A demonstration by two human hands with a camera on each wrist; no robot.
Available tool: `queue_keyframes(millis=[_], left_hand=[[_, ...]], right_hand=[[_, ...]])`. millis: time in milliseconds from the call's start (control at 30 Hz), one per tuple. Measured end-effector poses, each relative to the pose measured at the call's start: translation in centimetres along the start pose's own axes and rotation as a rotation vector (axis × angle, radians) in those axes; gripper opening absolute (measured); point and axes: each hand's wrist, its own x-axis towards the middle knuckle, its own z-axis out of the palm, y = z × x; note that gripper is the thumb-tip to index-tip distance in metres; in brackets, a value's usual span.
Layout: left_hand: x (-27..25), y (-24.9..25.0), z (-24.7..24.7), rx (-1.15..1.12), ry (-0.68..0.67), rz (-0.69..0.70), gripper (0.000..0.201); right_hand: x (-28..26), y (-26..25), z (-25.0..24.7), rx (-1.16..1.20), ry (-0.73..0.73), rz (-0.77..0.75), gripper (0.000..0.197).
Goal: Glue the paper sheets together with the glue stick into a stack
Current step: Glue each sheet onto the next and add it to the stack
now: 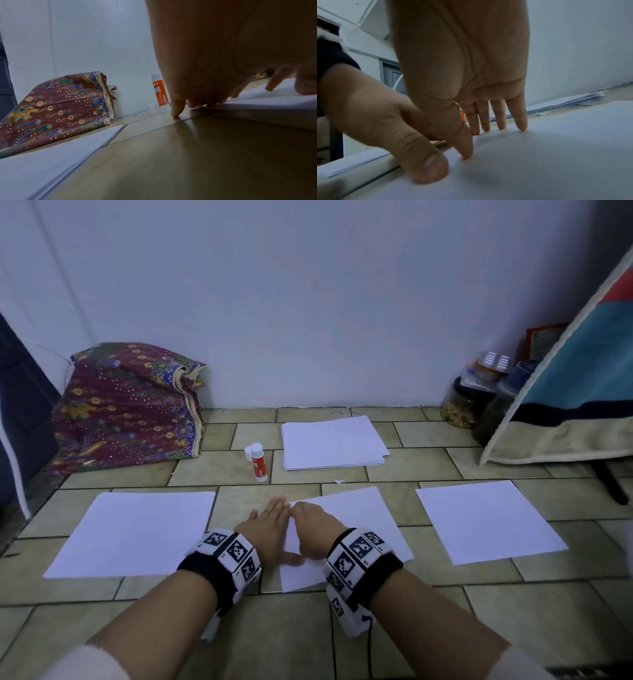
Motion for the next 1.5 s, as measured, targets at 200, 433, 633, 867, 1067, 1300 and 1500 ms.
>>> queue_keyframes(millis=[200, 433, 633, 867, 1067, 1300, 1500], left_hand=[[0.0, 0.4, 0.5, 0.029, -0.023, -0.072, 0.109], [-0.2, 0.2, 0.5, 0.038, -0.028, -0.064, 0.109], [-0.5, 0.1, -0.3, 0.027, 0.006, -0.053, 0.105], [-1.0, -0.6, -1.9, -0.048, 0.295, -0.032, 0.034], [-0.2, 0.2, -1.2, -0.2, 0.226, 0.053, 0.076], [0.5, 1.0, 0.0, 0.016, 0.103, 0.003, 0.1], [0.8, 1.0, 0.0, 0.12, 0.022, -0.048, 0.097]], right_hand=[[-0.7, 2.7, -0.8, 0.115, -0.026, 0.087, 0.06], [-2.0, 9.5, -2.7, 0.113, 0.009, 0.34, 0.051], [-1.3, 10.1, -2.4, -0.024, 0.062, 0.396, 0.058], [-1.1, 6.7, -1.6, -0.157, 0.025, 0.342, 0.034], [-1.1, 2.7, -1.2, -0.194, 0.039, 0.099, 0.033], [0.0, 1.2, -0.9, -0.04, 0.018, -0.056, 0.069], [-0.3, 3.5, -0.9, 0.033, 0.007, 0.014, 0.076]])
